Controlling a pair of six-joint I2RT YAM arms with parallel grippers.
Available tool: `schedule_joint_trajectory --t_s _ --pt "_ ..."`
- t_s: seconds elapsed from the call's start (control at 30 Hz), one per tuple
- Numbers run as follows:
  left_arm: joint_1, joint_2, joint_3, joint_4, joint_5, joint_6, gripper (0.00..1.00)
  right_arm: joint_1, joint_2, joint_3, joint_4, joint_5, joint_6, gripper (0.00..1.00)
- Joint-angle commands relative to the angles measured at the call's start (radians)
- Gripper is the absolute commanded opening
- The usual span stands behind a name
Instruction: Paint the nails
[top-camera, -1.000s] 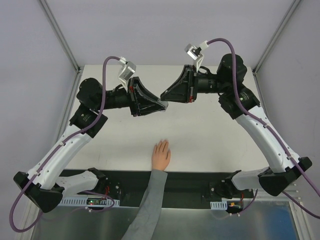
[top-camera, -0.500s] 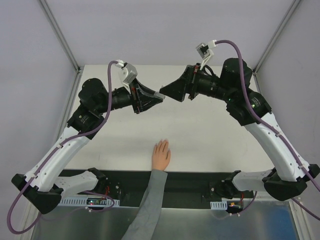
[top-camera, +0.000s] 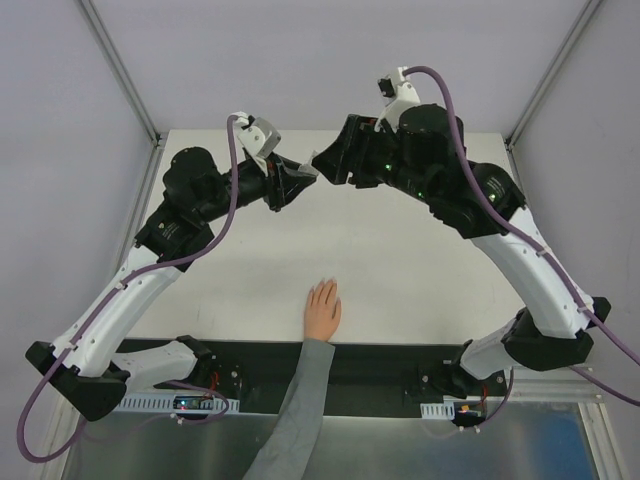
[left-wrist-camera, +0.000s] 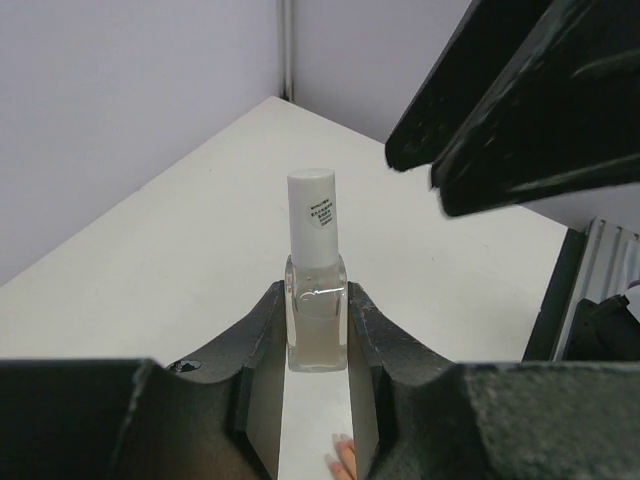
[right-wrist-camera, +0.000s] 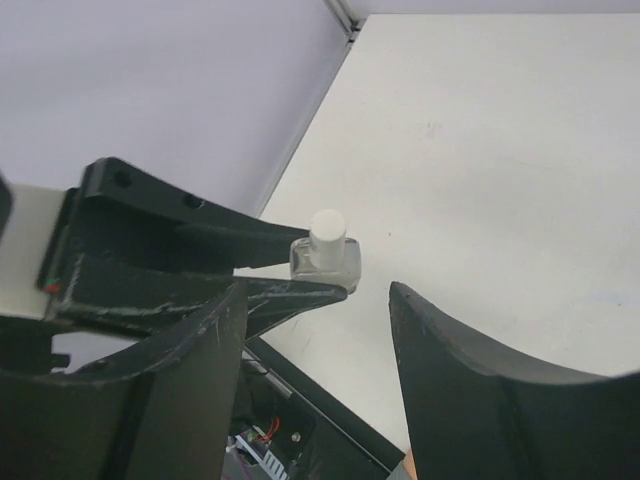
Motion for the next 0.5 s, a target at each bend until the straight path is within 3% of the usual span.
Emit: schedule_joint_trajectory --t_s 0.0,0.47 --pt "-0.013 -0.005 0.039 0.026 -0.032 0.039 0.0 0.017 0.051 0.075 -0.032 0.053 0.007 0.61" --pt "-0.036 0.001 0.029 0.011 -0.014 0.059 0.0 0.018 0.093 0.068 -0.022 0.065 0.015 0.39"
